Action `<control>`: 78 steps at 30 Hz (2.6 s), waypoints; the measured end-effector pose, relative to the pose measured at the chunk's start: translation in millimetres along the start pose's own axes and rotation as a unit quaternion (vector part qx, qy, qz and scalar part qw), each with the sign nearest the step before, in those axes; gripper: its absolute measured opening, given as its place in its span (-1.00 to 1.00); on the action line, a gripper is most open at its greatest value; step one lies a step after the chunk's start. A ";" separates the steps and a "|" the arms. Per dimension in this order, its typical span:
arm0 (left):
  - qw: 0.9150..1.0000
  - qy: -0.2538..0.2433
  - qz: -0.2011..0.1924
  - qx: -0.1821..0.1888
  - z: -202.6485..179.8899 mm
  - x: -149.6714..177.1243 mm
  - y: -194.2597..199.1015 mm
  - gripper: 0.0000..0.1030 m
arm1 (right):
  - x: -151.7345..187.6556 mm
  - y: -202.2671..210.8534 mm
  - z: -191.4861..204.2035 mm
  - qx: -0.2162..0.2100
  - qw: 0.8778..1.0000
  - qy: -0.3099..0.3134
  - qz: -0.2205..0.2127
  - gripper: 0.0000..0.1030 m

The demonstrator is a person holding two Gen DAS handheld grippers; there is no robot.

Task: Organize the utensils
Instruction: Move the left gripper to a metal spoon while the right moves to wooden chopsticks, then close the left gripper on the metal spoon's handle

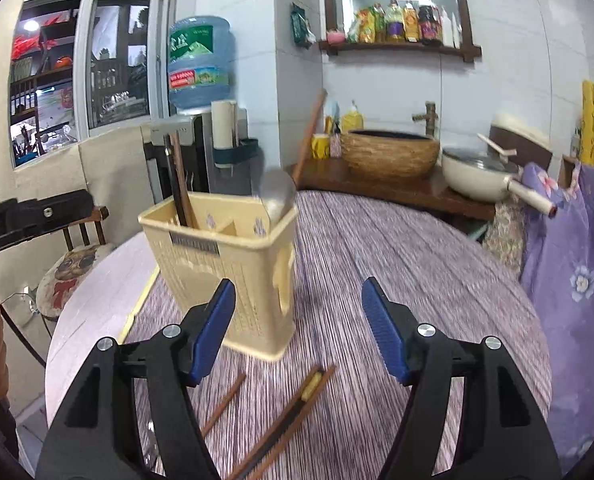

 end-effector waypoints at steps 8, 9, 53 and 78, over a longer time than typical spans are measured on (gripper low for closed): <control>0.998 0.008 0.064 -0.018 15.4 48.5 -1.0 0.31 | 54.2 -9.8 -14.7 0.019 0.995 -0.029 0.090 0.28; 0.997 0.008 0.070 -0.019 16.3 53.3 -1.1 0.31 | 60.5 -11.4 -15.8 0.021 0.994 -0.032 0.099 0.28; 0.983 -0.055 0.177 0.007 -39.1 130.7 -36.7 -0.10 | 105.3 -13.7 -23.8 0.021 0.982 -0.084 0.168 0.11; 0.982 -0.049 0.182 -0.028 -33.6 127.9 -40.9 -0.30 | 105.3 -16.6 -13.4 0.018 0.982 -0.082 0.170 0.11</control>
Point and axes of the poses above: each gripper's, at about its wrist camera, not at the fingertips, and y roughly against the way its jaws point, z to its left, x to its underside, the point moved 1 cm from there along -y, roughly the way its jaws point, and after that the axes turned 3 degrees about -z, right-handed, at the moved point
